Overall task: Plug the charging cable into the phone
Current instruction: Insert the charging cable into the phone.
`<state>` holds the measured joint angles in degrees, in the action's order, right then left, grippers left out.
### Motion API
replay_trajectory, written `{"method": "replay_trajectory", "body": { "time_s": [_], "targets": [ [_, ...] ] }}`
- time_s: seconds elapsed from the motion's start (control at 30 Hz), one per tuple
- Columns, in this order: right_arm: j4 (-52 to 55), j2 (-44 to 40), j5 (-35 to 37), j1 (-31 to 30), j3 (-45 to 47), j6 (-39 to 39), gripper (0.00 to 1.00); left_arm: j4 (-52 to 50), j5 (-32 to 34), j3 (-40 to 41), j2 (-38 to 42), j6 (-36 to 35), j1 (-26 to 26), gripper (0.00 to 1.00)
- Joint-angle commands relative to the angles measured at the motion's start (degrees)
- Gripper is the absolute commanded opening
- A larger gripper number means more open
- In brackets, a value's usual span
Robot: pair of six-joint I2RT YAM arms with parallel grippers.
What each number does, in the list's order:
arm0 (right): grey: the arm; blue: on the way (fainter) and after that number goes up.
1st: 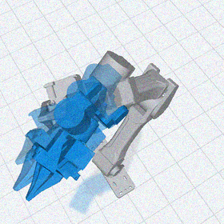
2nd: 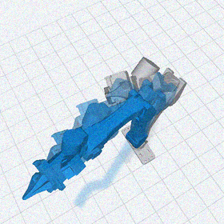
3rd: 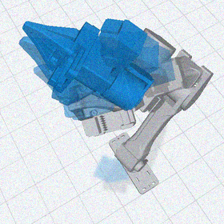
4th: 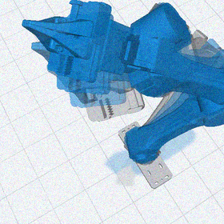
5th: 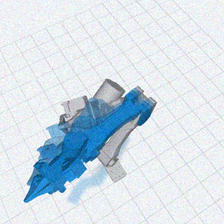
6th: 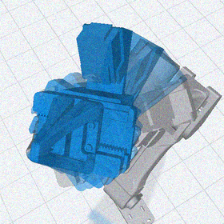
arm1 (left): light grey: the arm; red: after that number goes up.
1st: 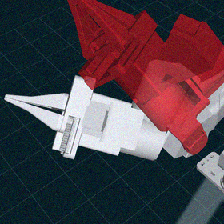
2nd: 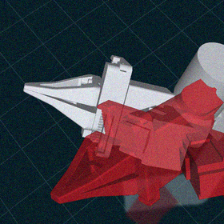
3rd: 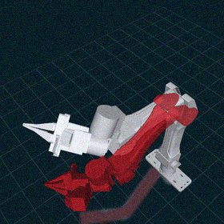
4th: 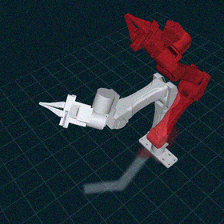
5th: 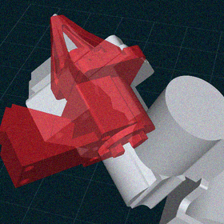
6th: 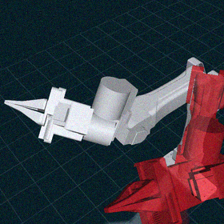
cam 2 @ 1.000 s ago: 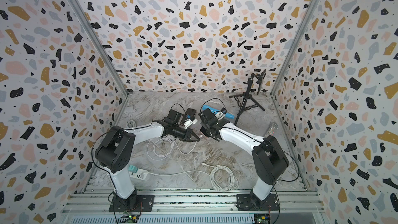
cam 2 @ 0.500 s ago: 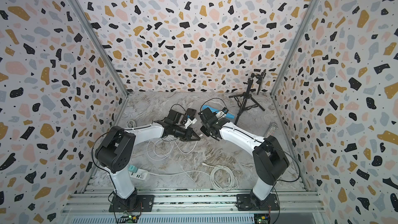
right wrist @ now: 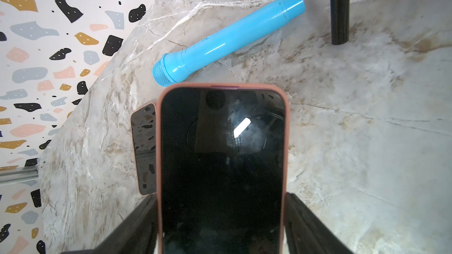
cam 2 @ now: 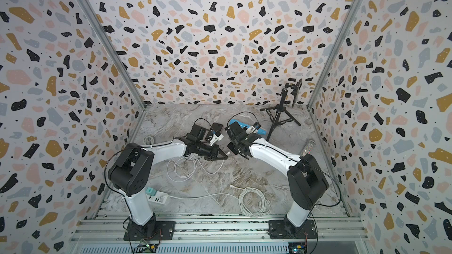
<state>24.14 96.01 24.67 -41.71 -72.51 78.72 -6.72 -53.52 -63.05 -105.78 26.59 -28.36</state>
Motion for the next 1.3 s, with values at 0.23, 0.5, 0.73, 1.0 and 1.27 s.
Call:
{"method": "replay_trajectory", "body": {
  "time_s": [0.23,0.5,0.73,1.0,1.27],
  "targets": [
    [5.6,-1.5,0.0,-1.1,-4.4,2.4,0.71,7.7,-1.5,0.6,2.2,0.1,0.0,0.00],
    [7.4,-0.3,0.0,-1.1,-5.8,2.8,0.71,7.1,-2.5,-0.5,2.2,1.0,-0.1,0.00],
    [8.9,0.6,0.9,-1.3,-6.8,2.6,0.71,5.8,-3.3,-1.7,2.0,1.2,0.0,0.00],
    [9.9,0.1,4.1,-2.3,-7.4,1.7,0.71,3.4,-4.2,-3.1,1.5,-0.5,-0.1,0.00],
    [10.4,0.0,4.5,-2.6,-7.5,2.5,0.71,2.3,-4.7,-4.5,0.9,-2.2,-0.1,0.00]
  ]
}}
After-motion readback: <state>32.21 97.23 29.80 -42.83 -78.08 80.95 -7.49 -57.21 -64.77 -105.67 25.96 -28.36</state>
